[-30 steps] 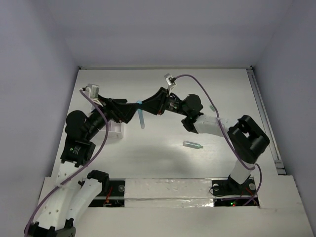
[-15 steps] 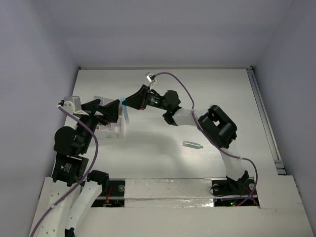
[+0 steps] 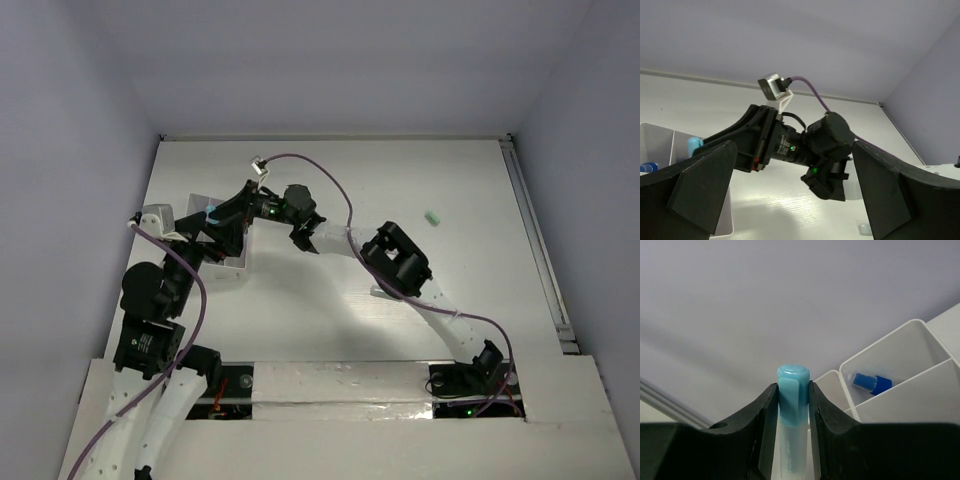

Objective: Sort the stationery into containers
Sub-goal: Place the pen in the storage box, then move the pen to the center of the board.

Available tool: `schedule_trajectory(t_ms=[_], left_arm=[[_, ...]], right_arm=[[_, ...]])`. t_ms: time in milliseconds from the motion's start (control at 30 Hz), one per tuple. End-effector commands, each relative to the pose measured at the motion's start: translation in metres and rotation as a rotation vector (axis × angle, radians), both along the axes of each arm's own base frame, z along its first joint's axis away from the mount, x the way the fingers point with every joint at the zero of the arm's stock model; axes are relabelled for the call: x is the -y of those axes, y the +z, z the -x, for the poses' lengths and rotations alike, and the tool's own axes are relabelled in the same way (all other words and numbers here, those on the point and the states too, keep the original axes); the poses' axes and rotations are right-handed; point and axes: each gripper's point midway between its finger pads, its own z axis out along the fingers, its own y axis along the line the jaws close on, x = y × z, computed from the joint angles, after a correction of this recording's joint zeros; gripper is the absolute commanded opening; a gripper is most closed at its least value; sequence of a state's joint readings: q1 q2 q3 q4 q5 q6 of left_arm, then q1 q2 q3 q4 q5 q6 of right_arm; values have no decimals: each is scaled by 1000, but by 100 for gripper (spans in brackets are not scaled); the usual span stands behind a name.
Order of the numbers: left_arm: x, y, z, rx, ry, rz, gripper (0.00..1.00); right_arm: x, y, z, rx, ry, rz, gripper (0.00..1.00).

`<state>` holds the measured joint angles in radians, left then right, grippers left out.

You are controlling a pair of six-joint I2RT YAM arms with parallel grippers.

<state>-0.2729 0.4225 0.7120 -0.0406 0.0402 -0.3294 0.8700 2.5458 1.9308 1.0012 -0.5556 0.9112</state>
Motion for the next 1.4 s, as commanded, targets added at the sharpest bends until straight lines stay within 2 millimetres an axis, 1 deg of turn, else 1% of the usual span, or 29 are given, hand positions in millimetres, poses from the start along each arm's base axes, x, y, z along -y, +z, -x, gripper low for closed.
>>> schedule_trajectory(t_ms=[0, 33, 67, 167, 233, 267, 300, 333, 400, 433, 467, 533, 567, 700, 733, 833, 867, 967, 1000, 1067, 1100, 1133, 1167, 1200, 1233, 1267, 1300, 1333, 1367], left_arm=[[-3, 15, 1, 66, 14, 6, 99], [-3, 15, 1, 66, 14, 6, 99], [-4, 15, 1, 68, 16, 7, 99], [-4, 16, 2, 71, 16, 8, 99], [-3, 15, 2, 71, 12, 6, 99], [-2, 14, 2, 68, 7, 5, 99], [-2, 15, 2, 70, 4, 4, 99], [-1, 15, 2, 73, 3, 5, 99], [-1, 15, 2, 72, 3, 4, 99], [-1, 14, 2, 71, 3, 2, 99], [-2, 13, 1, 68, 4, 2, 99], [-1, 14, 2, 69, 3, 3, 99], [-1, 14, 1, 69, 1, 2, 99], [-2, 13, 0, 62, 6, -1, 99], [-2, 12, 0, 60, 8, -1, 99], [-2, 11, -1, 57, 12, -2, 99], [-3, 11, -1, 56, 14, -3, 99], [-4, 9, -3, 49, 23, -13, 99], [-7, 10, -5, 50, 37, -17, 99], [-8, 10, -6, 47, 45, -24, 99], [-8, 8, -7, 44, 44, -26, 99], [-6, 7, -8, 40, 38, -28, 99], [-2, 3, -11, 25, 18, -35, 99], [1, 3, -12, 21, 4, -38, 99], [4, 2, -13, 18, -11, -41, 99], [12, -3, -18, -4, -50, -51, 99], [16, -2, -19, -9, -70, -55, 99], [20, -1, -22, -16, -87, -56, 99], [27, -9, -28, -52, -121, -67, 99]], right_arm=[[-16, 6, -3, 29, -3, 1, 0], [-21, 6, 0, 28, 3, 4, 0], [-22, 0, -1, 23, -1, 12, 0], [-23, -5, -3, 22, -9, 14, 0], [-24, -11, -4, 12, -7, 24, 0], [-24, -11, -4, 12, -9, 26, 1], [-25, -14, -5, 8, -11, 31, 2], [-28, -16, 1, 7, 0, 33, 4], [-27, -18, 2, -2, 6, 34, 11], [-27, -16, 3, 1, 8, 30, 14], [-26, -16, 3, 1, 8, 30, 21], [-26, -13, 4, 11, 7, 33, 26], [-25, -11, 5, 18, 7, 32, 32], [-22, -4, 8, 38, 10, 29, 43], [-22, -1, 8, 44, 12, 24, 44], [-19, 4, 11, 51, 16, 18, 50], [-18, 8, 12, 53, 16, 16, 54], [-13, 15, 16, 67, 14, 0, 56], [-9, 16, 18, 68, 8, 3, 56], [-3, 25, 21, 86, -6, -14, 56], [2, 13, 24, 75, -11, 10, 56], [10, 37, 29, 108, -18, -24, 56], [15, 41, 31, 109, -30, -29, 56], [26, 44, 25, 109, -55, -31, 56], [44, 30, 18, 89, -82, -13, 56], [61, 52, 17, 104, -107, -43, 56], [74, 53, 13, 92, -126, -47, 56], [100, 37, -1, 64, -178, -25, 56], [119, 57, -1, 80, -202, -51, 56]])
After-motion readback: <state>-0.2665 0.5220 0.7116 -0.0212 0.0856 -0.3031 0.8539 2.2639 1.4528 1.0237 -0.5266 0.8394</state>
